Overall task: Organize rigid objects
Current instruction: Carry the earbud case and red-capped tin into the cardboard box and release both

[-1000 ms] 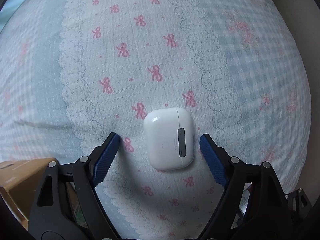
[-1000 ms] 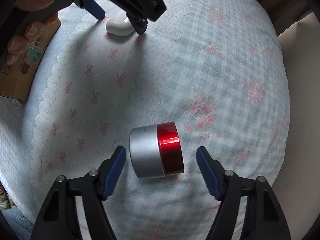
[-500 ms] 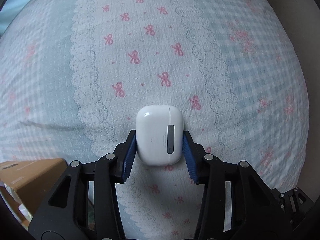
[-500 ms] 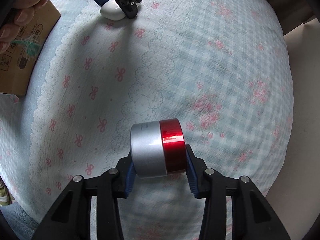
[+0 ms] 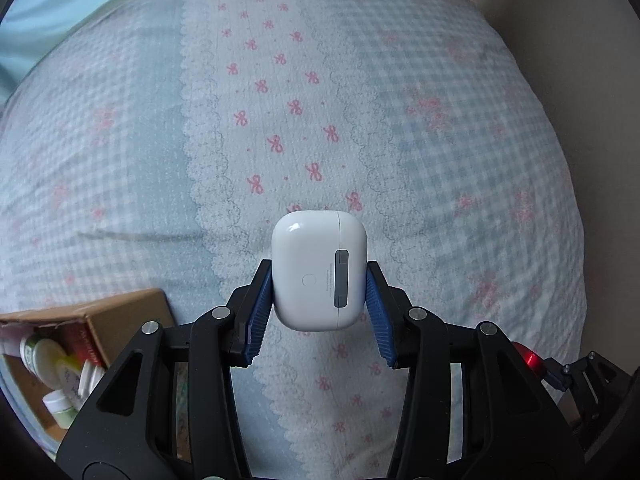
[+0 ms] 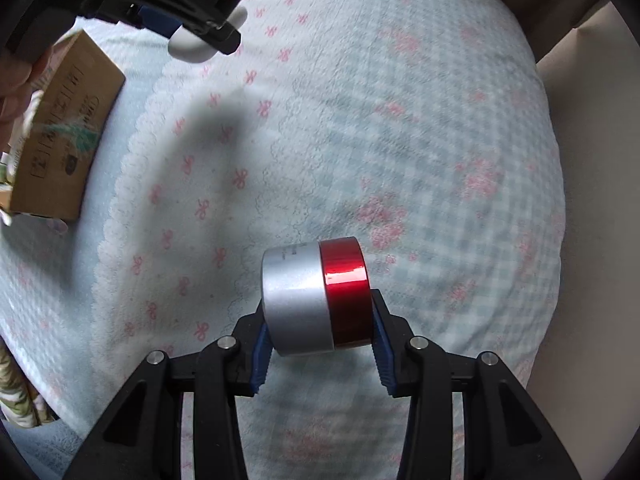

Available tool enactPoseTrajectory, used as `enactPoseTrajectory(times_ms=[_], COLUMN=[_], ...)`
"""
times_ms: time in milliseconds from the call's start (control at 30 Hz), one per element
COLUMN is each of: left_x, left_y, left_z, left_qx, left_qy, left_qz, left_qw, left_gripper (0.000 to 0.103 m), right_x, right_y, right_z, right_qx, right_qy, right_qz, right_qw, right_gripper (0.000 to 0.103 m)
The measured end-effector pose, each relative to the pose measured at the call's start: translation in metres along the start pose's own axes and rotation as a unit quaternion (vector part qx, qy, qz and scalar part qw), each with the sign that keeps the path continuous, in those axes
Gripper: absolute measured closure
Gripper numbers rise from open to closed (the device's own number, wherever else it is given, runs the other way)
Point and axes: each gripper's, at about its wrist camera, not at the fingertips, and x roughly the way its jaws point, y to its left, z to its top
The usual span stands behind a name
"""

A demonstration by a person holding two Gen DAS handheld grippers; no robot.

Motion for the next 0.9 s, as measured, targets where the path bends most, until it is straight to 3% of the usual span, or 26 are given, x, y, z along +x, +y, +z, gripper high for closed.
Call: enactPoseTrajectory(times_ms=[433,633,900], left_x=[-0.142,-0.197,-0.256], left_y=[0.007,0.035,0.099], left_z=[-0.064,-0.099,-0.144], left_qx=[-0.049,-0.077,-0.111], left_qy=[-0.073,-0.096,-0.128], left_qz=[-0.038,-0.029,-0.019], left_qw=[0.9954,0.9920,0.9853], left_gripper=[0.062,0.062,0.062], right_x=[-0.126,-0.191,-0.243], right_y=[0.007,0.024,0.080], right_z=[-0.021,-0.016,-0.006], right_qx=[0.009,-0.013,-0.045], right_qy=[-0.077,-0.122,-0.158], right_qz=[-0.001,0.027,0.039], right_qw=[0.997,0.992,0.986], right_gripper=[0.063,0.063,0.063])
